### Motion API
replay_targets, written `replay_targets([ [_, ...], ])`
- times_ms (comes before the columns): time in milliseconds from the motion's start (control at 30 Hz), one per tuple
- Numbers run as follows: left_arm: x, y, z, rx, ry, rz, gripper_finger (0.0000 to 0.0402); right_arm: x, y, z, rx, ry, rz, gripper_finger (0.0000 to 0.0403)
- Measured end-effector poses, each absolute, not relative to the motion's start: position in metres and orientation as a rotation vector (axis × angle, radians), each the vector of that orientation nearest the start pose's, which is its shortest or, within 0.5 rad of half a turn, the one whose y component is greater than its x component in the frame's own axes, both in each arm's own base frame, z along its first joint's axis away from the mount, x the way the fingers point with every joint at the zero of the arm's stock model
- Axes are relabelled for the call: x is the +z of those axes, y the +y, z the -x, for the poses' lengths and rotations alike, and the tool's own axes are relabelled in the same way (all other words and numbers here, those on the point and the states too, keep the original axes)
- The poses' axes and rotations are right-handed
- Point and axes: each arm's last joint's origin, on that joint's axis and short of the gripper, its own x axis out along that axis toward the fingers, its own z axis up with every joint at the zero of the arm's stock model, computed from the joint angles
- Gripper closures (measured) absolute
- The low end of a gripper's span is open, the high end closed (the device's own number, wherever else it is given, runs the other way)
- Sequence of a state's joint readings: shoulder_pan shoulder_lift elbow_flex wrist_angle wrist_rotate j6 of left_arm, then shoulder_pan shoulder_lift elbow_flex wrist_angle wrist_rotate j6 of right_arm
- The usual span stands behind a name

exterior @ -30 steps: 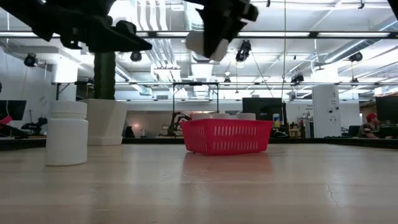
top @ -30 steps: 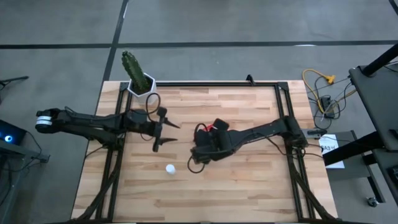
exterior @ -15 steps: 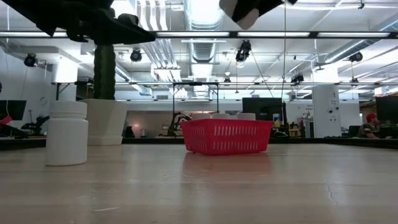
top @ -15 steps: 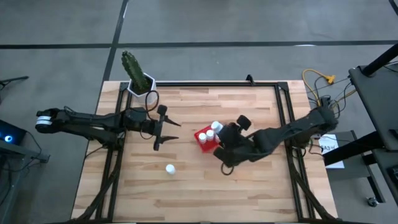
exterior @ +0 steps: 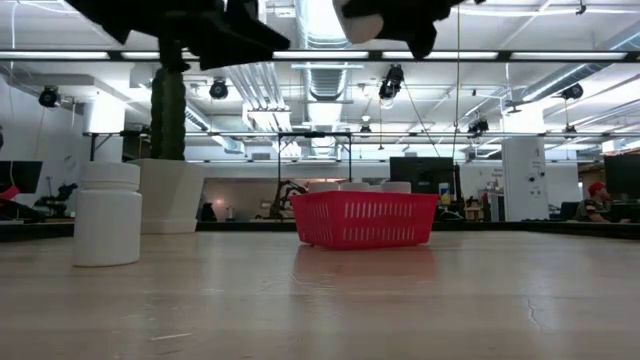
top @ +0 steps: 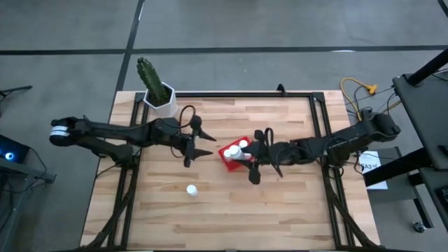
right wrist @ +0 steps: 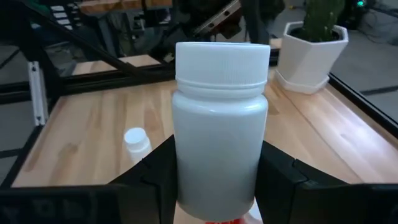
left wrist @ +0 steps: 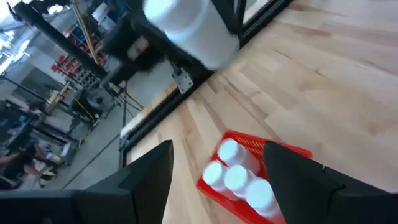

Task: Pick and place pill bottles into a basket
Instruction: Put the white pill bottle into the red bin

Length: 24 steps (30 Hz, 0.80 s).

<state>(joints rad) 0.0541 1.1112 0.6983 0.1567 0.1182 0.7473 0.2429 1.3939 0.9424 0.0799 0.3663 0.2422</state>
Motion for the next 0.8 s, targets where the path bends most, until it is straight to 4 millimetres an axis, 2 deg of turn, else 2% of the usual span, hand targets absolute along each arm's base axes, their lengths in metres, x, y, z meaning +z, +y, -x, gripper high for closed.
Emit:
replay_targets([
  [233, 0.293, 0.010, -0.269, -0.156, 0.184, -0.775, 0.0171, 0.260, 0.039, -0.302, -0.119, 0.375, -0.151, 0.0257],
  [433, 0.299, 0.006, -0.283, -0.181, 0.180, -0.849, 0.0171, 0.248, 0.025, -0.308, -0.034, 0.385, -0.180, 0.0257],
  [800, 0.305, -0.001, -0.279, -0.244, 0.147, -0.888, 0.0171, 0.250, 0.023, -0.308, 0.041, 0.390, -0.166, 0.0261],
])
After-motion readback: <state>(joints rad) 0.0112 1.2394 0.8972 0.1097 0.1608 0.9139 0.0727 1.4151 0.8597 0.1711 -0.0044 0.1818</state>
